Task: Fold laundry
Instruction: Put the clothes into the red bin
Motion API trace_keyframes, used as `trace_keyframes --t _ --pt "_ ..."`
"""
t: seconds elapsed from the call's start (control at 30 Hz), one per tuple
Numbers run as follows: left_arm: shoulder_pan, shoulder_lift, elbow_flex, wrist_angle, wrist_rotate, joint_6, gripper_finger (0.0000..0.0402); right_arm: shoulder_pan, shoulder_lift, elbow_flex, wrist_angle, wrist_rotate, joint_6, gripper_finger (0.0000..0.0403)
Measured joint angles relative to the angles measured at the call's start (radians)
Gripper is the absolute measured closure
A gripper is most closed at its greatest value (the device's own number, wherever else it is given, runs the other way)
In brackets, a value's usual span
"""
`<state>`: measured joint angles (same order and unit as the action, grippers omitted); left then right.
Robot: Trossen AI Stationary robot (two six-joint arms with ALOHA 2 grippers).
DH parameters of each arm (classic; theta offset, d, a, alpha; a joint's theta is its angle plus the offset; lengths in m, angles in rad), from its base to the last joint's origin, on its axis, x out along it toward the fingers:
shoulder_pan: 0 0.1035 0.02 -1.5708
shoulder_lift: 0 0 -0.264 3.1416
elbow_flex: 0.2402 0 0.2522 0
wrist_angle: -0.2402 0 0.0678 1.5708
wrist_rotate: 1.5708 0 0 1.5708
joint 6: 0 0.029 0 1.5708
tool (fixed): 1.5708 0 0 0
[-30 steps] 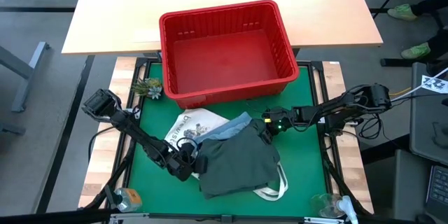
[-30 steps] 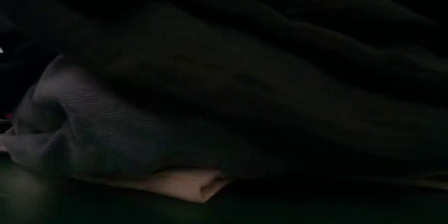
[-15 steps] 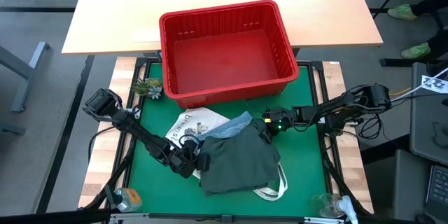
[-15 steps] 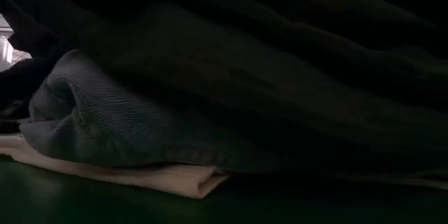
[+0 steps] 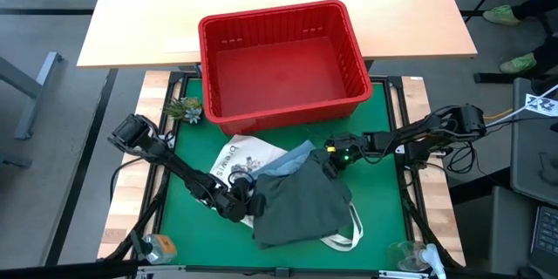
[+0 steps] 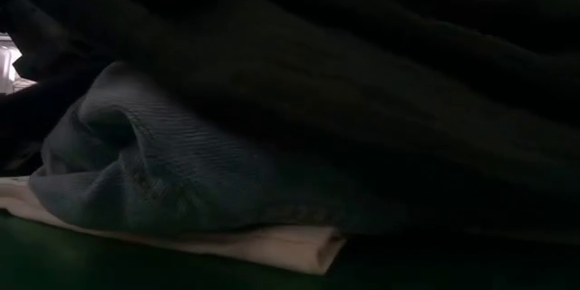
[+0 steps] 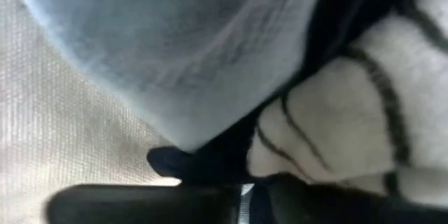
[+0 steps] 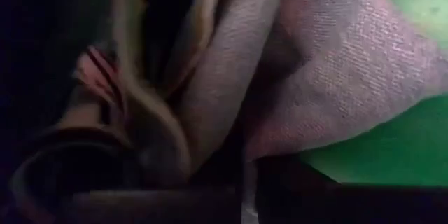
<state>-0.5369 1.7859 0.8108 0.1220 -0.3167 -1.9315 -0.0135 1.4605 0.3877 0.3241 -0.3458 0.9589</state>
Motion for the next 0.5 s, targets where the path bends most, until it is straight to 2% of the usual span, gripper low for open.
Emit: trace_keyframes --t 0.07,0.13,0.23,0.5 --pt "0.0 0.0 0.0 0.007 0.005 -0.001 0.0379 0.0 0.0 0.005 0.001 -0.02 0.036 0.039" --pt "0.0 0.0 0.0 0.016 0.015 -0.002 0.0392 0.0 -0.001 0.008 0.001 -0.041 0.072 0.0385" --pt "0.0 0.0 0.0 0.036 0.048 -0.001 0.039 0.0 -0.001 0.009 -0.011 -0.075 0.119 0.0386" --pt "-0.008 -0.056 -0.001 0.074 0.044 0.002 0.0396 0.001 -0.025 0.01 -0.004 -0.151 0.208 0.0391"
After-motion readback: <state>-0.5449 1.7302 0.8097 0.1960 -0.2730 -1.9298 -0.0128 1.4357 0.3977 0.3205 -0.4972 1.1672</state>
